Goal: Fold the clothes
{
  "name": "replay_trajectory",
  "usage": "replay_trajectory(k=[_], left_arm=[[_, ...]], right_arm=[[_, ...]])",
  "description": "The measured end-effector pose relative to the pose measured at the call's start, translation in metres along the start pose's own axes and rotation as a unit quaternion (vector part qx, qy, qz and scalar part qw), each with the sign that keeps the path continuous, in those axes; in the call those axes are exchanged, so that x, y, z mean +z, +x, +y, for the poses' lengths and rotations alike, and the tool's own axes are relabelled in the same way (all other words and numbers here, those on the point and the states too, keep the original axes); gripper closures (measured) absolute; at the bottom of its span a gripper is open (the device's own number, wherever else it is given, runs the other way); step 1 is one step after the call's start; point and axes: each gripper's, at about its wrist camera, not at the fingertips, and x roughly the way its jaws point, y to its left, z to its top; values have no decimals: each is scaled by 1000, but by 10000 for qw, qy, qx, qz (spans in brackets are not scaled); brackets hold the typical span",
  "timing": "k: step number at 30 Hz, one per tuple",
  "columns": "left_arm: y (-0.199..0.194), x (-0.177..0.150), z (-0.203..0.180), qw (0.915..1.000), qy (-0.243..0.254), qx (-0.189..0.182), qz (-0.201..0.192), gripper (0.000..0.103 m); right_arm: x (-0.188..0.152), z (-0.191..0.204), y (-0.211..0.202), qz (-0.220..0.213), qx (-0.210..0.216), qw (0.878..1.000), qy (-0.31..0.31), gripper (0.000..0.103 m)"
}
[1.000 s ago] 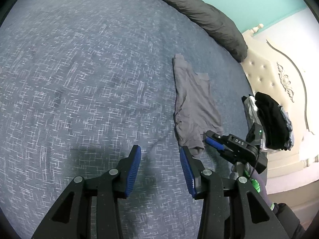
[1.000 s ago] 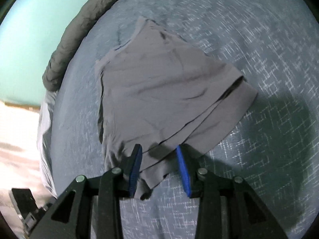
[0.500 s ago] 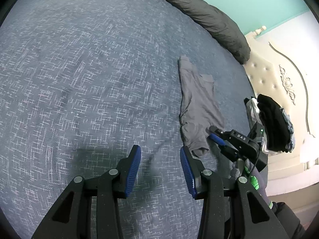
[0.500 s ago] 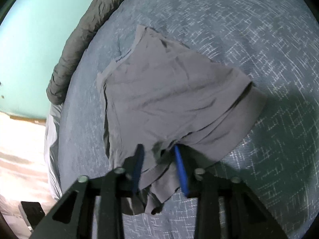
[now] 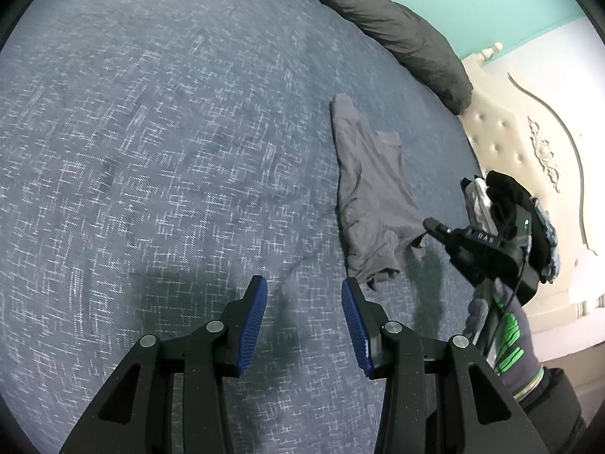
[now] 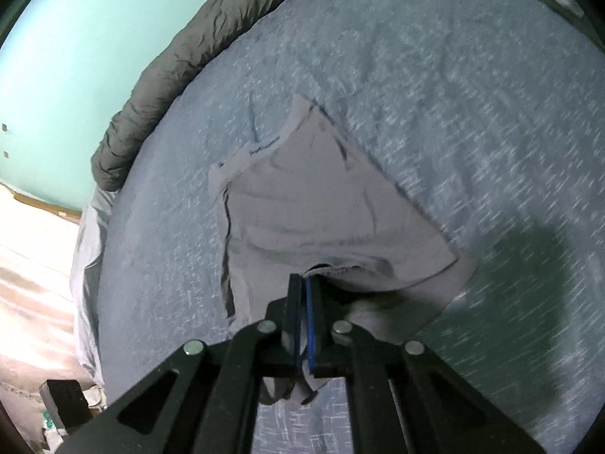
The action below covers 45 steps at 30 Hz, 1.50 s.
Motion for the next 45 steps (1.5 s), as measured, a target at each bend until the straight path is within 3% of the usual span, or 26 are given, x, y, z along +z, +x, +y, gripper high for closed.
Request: replay_trajectory(k=[5,9,12,14,16,18,22,29,34,41,45], left_arm=[[4,-4,-3,10000,58,10,66,58],[7,-6,-5,9999,73,11,103,58],[9,-6,-6,9999,75,30,119,58],[10,-5,-7,9999,79,41,130,58],[10,-6,-7,9999,78,38,133,58],[13,-6,-8,9998,87,46,148,58],[19,-8,-11,9998,70,61,187,58],[16,-12,-23,9997,154,57,168,58],[15,-11,-20,9997,150,58,156,58],[33,-5,-28,9995,165,59,255,58],[54,0,-39,9991,205,67,372,58]], right_arm=[[9,-8,3,22,-230,9997,82,101],[1,-21,17,345,-245,9989,215,100],[-5,-28,15,283,-323,9988,228,98],[-10,-36,5,184,-351,9988,291,87],[-18,-39,-7,20,-242,9992,311,68],[-29,-38,-18,-91,-67,9998,188,65],[-60,-30,-14,318,238,9991,-146,65],[-87,-26,4,579,249,9976,-301,65],[-89,-24,11,652,491,9962,-313,100],[-97,-24,-2,943,867,9906,-483,100],[-90,-28,-13,1048,695,9905,-561,97]])
